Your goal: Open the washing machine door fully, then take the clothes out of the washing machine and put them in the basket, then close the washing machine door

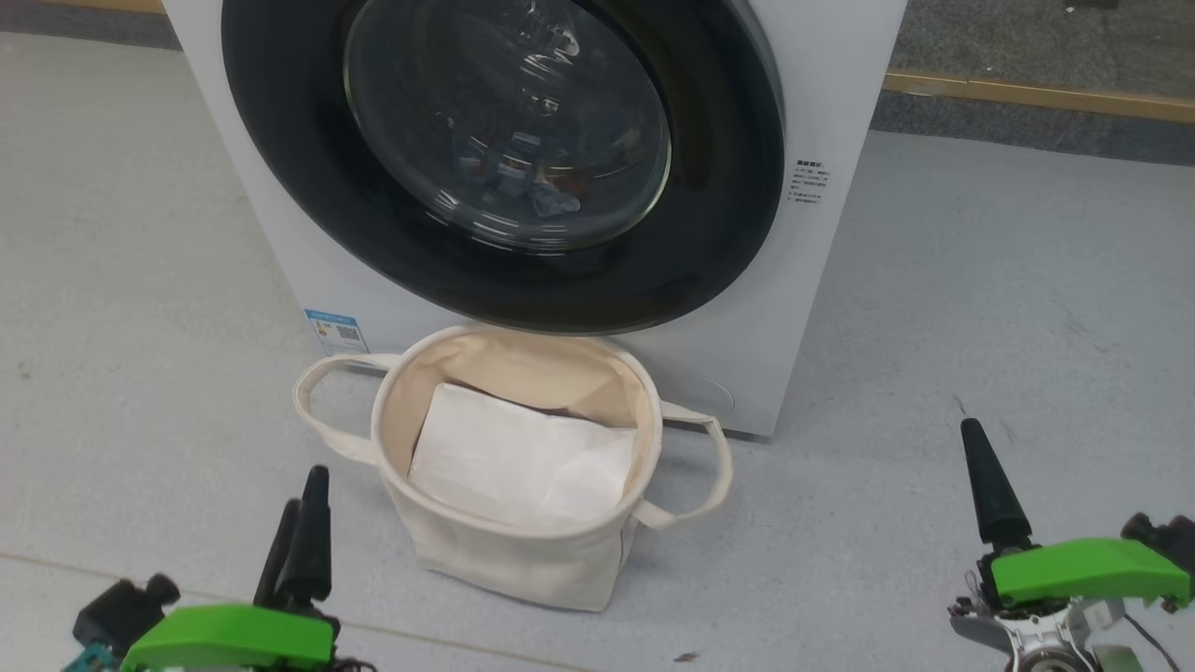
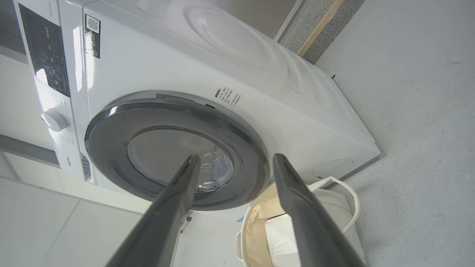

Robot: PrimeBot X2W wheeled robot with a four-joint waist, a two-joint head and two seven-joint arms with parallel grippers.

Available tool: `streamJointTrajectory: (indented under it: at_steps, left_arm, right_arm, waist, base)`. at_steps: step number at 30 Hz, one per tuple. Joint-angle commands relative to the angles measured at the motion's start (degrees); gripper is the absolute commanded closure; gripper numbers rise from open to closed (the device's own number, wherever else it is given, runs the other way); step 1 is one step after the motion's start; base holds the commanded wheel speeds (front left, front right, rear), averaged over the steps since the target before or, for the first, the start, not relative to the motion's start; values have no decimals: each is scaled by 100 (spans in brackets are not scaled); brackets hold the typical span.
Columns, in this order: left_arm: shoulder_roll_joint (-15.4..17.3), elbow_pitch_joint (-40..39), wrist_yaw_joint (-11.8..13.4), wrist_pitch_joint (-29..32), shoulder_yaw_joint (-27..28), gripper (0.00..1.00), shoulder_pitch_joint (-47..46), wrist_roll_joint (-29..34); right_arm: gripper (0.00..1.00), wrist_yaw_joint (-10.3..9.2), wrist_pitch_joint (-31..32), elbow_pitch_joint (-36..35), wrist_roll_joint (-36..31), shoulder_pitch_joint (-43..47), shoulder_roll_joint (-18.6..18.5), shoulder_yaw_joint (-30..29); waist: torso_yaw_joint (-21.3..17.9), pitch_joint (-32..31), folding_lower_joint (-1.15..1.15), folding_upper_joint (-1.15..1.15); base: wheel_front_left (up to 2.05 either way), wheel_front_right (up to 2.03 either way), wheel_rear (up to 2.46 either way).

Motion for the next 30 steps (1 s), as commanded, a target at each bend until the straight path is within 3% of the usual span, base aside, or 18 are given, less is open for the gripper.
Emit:
streamJointTrajectory:
  at_steps: [1,13,26,30]
  left_arm:
    - [139,-311,20,-90,-3,0,-335,293]
    - [362,-490,73,-291,-388,0,-446,1275]
    - [532,-177,387,-445,-656,0,-611,2584]
    - [600,-53,357,-425,-829,0,-683,3041]
  right_arm:
    - [0,0,-92,-247,-230,-353,-126,93]
    - [0,1,-289,-238,-1125,-572,-332,486]
    - [0,1,-458,-269,-2043,-783,-468,799]
    - [0,1,-544,-244,-2460,-816,-479,931]
  waist:
    - [4,0,0,0]
    - [44,-52,0,0]
    - [58,-105,0,0]
    - [64,-103,0,0]
  base:
    - [0,0,0]
    - [0,0,0]
    - [0,0,0]
    - [0,0,0]
